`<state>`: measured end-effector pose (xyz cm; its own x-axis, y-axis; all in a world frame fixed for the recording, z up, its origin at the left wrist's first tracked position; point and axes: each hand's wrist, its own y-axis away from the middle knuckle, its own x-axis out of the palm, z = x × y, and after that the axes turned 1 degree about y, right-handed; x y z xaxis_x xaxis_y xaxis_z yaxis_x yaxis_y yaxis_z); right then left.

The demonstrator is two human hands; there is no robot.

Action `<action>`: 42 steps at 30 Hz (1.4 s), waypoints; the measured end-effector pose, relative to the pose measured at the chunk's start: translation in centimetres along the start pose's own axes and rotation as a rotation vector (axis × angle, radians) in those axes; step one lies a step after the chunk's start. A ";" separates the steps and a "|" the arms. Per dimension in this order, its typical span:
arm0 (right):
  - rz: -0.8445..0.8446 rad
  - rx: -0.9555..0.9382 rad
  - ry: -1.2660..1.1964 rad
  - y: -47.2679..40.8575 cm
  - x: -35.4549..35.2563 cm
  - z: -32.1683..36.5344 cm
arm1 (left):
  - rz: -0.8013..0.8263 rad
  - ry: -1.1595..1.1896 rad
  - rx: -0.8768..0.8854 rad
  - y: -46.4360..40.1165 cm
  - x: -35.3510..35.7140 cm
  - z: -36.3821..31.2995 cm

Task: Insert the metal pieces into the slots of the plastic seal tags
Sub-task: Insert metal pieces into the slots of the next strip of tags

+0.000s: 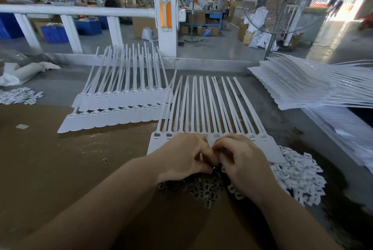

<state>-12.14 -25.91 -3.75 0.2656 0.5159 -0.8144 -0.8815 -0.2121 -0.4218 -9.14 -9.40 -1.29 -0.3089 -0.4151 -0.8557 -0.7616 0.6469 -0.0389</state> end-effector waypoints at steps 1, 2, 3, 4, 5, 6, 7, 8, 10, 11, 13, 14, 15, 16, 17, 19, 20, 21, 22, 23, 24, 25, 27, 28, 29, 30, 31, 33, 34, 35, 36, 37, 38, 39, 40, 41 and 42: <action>-0.002 0.004 -0.003 0.0 0.0 0.0 | -0.013 -0.019 0.007 -0.1 0.2 0.0; -0.004 0.006 -0.006 0.0 0.0 0.0 | -0.021 -0.038 0.016 -0.1 0.3 -0.1; -0.006 0.007 -0.009 0.0 0.0 0.0 | -0.026 -0.050 0.025 -0.1 0.4 -0.2; -0.008 0.009 -0.013 0.0 0.0 0.0 | -0.029 -0.056 0.032 -0.1 0.5 -0.3; -0.014 0.012 -0.020 0.0 0.0 0.0 | -0.033 -0.057 0.036 -0.1 0.6 -0.4; -0.023 0.018 -0.028 0.0 0.0 0.0 | -0.040 -0.060 0.037 -0.1 0.7 -0.5; -0.034 0.025 -0.037 0.0 0.0 0.0 | -0.050 -0.066 0.033 -0.2 0.9 -0.7; -0.043 0.032 -0.048 0.0 0.0 0.0 | -0.062 -0.072 0.024 -0.2 1.1 -1.0; -0.045 0.039 -0.059 0.0 0.0 -0.1 | -0.083 -0.090 -0.003 -0.4 1.4 -1.4; -0.040 0.040 -0.060 -0.1 0.0 -0.1 | -0.087 -0.103 -0.018 -0.5 1.5 -1.5; -0.033 0.040 -0.064 -0.1 0.0 -0.1 | -0.082 -0.102 -0.039 -0.5 1.6 -1.7; -0.032 0.040 -0.066 -0.1 0.0 -0.2 | -0.075 -0.082 -0.047 -0.5 1.5 -1.7; -0.032 0.040 -0.066 -0.1 0.0 -0.2 | -0.069 -0.056 -0.054 -0.4 1.5 -1.7; -0.031 0.041 -0.066 -0.1 0.0 -0.2 | -0.067 -0.038 -0.060 -0.4 1.4 -1.7; -0.029 0.043 -0.066 -0.1 0.0 -0.2 | -0.067 -0.032 -0.063 -0.3 1.4 -1.7; -0.031 0.044 -0.069 -0.1 0.0 -0.2 | -0.068 -0.023 -0.065 -0.2 1.4 -1.5; -0.034 0.043 -0.069 -0.1 0.0 -0.2 | -0.071 -0.003 -0.065 -0.2 1.4 -1.4; -0.037 0.041 -0.068 -0.1 0.0 -0.2 | -0.078 0.023 -0.066 -0.1 1.4 -1.3; -0.039 0.037 -0.066 -0.1 0.1 -0.2 | -0.089 0.053 -0.069 0.0 1.3 -1.1; -0.041 0.033 -0.065 0.0 0.1 -0.2 | -0.107 0.089 -0.078 0.0 1.2 -1.0; -0.046 0.030 -0.066 0.0 0.1 -0.2 | -0.128 0.130 -0.092 0.0 1.1 -0.8; -0.054 0.027 -0.068 0.0 0.1 -0.2 | -0.149 0.171 -0.110 0.1 0.9 -0.6; -0.073 0.024 -0.080 0.0 0.1 -0.2 | -0.186 0.236 -0.137 0.0 0.5 -0.2; -0.078 0.024 -0.087 0.0 0.1 -0.2 | -0.206 0.266 -0.146 0.0 0.4 0.0; -0.079 0.023 -0.090 0.0 0.2 -0.2 | -0.228 0.296 -0.156 -0.1 0.2 0.1; -0.078 0.021 -0.087 -0.1 0.2 -0.2 | -0.250 0.324 -0.169 -0.1 0.0 0.3; -0.078 0.017 -0.081 -0.1 0.2 -0.2 | -0.267 0.350 -0.183 -0.1 -0.2 0.4; -0.078 0.014 -0.073 -0.1 0.2 -0.2 | -0.284 0.395 -0.206 -0.3 -0.7 0.8; -0.078 0.014 -0.073 -0.1 0.2 -0.2 | -0.284 0.419 -0.217 -0.4 -0.9 0.9; -0.078 0.015 -0.075 0.0 0.2 -0.2 | -0.281 0.443 -0.230 -0.5 -1.1 1.0; -0.077 0.015 -0.075 0.0 0.2 -0.1 | -0.279 0.460 -0.244 -0.7 -1.3 1.1; -0.075 0.015 -0.072 0.0 0.1 -0.1 | -0.281 0.473 -0.260 -0.9 -1.5 1.2; -0.073 0.015 -0.067 -0.1 0.1 -0.1 | -0.287 0.486 -0.275 -1.2 -1.7 1.3; -0.071 0.015 -0.063 -0.1 0.1 -0.1 | -0.290 0.496 -0.291 -1.5 -1.9 1.4; -0.067 0.017 -0.061 -0.1 0.1 -0.1 | -0.287 0.492 -0.305 -1.8 -2.0 1.5; -0.062 0.019 -0.059 -0.1 0.1 0.0 | -0.278 0.471 -0.316 -2.1 -2.1 1.5; -0.059 0.020 -0.059 -0.1 0.1 -0.1 | -0.265 0.440 -0.327 -2.4 -2.1 1.5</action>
<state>-12.01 -25.87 -3.84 0.2946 0.5751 -0.7632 -0.8728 -0.1634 -0.4600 -5.75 -9.11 -0.16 -0.2388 -0.8058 -0.5420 -0.9586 0.2849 -0.0011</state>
